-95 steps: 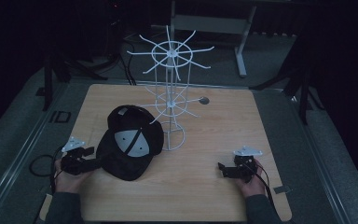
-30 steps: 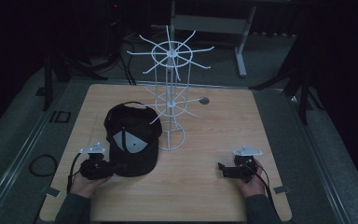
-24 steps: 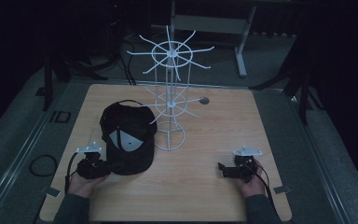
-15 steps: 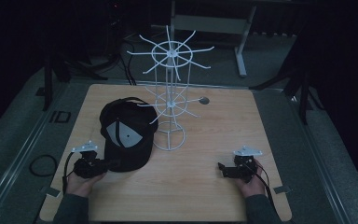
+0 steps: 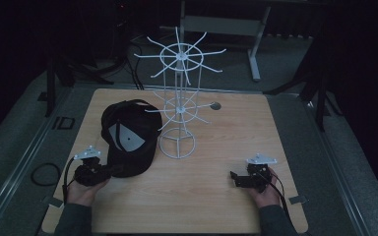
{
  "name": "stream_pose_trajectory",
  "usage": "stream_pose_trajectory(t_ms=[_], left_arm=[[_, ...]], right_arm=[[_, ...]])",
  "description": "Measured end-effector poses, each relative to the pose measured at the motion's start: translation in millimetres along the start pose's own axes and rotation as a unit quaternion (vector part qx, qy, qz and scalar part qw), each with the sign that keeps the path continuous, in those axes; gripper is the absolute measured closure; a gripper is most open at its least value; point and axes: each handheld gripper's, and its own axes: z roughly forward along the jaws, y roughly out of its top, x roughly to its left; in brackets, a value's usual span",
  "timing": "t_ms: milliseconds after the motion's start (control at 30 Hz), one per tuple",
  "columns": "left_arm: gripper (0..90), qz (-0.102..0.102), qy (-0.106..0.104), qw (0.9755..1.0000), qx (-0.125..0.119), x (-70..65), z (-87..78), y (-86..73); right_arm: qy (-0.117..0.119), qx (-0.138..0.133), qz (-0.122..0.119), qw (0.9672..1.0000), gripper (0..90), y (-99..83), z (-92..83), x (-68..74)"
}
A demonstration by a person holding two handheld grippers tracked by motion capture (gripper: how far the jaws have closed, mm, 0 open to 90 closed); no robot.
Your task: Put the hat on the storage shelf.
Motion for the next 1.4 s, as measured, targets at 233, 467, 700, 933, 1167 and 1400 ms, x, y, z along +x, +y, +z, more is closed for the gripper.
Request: stream_pose_trajectory(t_ms=[233, 467, 700, 933, 1167, 1400], left_arm=[[86.7, 0.004, 0.020, 0.9998, -0.003, -0.5, -3.2, 1.8], [86.7, 0.008, 0.039, 0.9992, -0.011, -1.4, -5.9, 3.6], [86.7, 0.013, 0.051, 0.9984, -0.019, -3.7, -7.7, 7.1], [86.7, 0.017, 0.058, 0.9979, -0.024, -3.9, -9.6, 9.7], [86.7, 0.018, 0.067, 0.9970, -0.034, -4.5, -12.6, 14.2], [86.7, 0.025, 0.075, 0.9959, -0.044, -6.8, -15.9, 19.8]], right_arm=[[0.000, 0.000, 0.000, 1.0000, 11.2, 0.0, 0.0, 0.0], [0.000, 0.000, 0.000, 1.0000, 11.2, 0.0, 0.0, 0.0], [0.000, 0.000, 0.000, 1.0000, 11.2, 0.0, 0.0, 0.0], [0.000, 0.000, 0.000, 1.0000, 11.3, 0.0, 0.0, 0.0], [0.000, 0.000, 0.000, 1.0000, 11.2, 0.0, 0.0, 0.0], [0.000, 0.000, 0.000, 1.0000, 11.2, 0.0, 0.0, 0.0]])
